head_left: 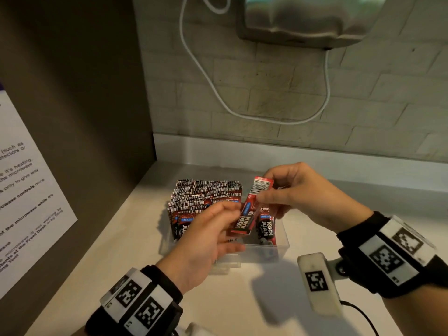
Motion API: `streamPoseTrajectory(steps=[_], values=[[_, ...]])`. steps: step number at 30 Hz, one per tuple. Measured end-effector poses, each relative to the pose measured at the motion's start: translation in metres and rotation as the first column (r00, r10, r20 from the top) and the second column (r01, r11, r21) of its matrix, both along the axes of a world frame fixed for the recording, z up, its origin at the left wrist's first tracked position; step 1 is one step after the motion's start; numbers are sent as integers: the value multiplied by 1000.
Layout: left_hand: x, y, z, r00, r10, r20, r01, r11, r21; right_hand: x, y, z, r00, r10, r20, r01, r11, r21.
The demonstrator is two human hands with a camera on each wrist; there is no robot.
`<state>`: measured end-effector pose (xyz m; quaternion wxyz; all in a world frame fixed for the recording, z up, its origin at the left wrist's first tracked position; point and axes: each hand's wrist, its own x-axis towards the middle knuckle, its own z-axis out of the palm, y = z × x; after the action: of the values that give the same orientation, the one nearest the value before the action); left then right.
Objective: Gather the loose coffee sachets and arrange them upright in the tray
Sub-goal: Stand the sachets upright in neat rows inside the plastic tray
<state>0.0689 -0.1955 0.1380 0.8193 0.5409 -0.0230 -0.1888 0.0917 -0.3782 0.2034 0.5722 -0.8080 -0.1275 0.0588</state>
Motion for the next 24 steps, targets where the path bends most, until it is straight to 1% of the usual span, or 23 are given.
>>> streamPoseTrajectory(steps=[2,3,5,7,9,12,13,14,15,17,18,20,22,24], values=[[-2,3,4,993,-102,-52,96,989,-115,0,-6,1,997,77,-23,-75,994,75],[-4,4,6,988,-143,-52,134,978,-159,0,-9,1,993,113,-29,-110,990,91],[-4,6,6,986,-167,-12,162,971,-178,0,-15,1,987,159,-29,-156,983,95],[-2,5,2,990,-137,32,140,983,-121,-1,-17,2,984,178,-11,-177,983,56],[1,2,0,995,-79,65,83,995,-49,-2,-17,1,989,147,-11,-146,988,57],[5,-1,-3,992,41,121,-49,997,61,-1,-18,1,996,37,-81,-19,977,212],[6,-1,-3,987,72,144,-86,992,94,0,-19,1,995,8,-96,15,970,242],[6,-2,-3,982,94,166,-115,986,124,-1,-18,1,996,-11,-94,33,972,232],[6,-3,-3,978,97,184,-126,980,153,-2,-18,0,997,-24,-68,35,984,177],[6,-6,-1,972,69,226,-118,970,212,-6,-14,-2,1000,0,15,1,1000,-22],[6,-8,0,966,51,252,-113,964,241,-7,-12,-4,999,23,34,-18,991,-135],[6,-13,4,947,30,319,-129,947,294,-7,-12,-7,998,55,8,-50,951,-305],[9,-20,10,935,38,352,-153,940,304,-4,-16,-8,998,57,-39,-67,930,-360],[14,-30,13,946,75,315,-163,952,260,-1,-25,-11,998,-3,-68,-17,956,-293]])
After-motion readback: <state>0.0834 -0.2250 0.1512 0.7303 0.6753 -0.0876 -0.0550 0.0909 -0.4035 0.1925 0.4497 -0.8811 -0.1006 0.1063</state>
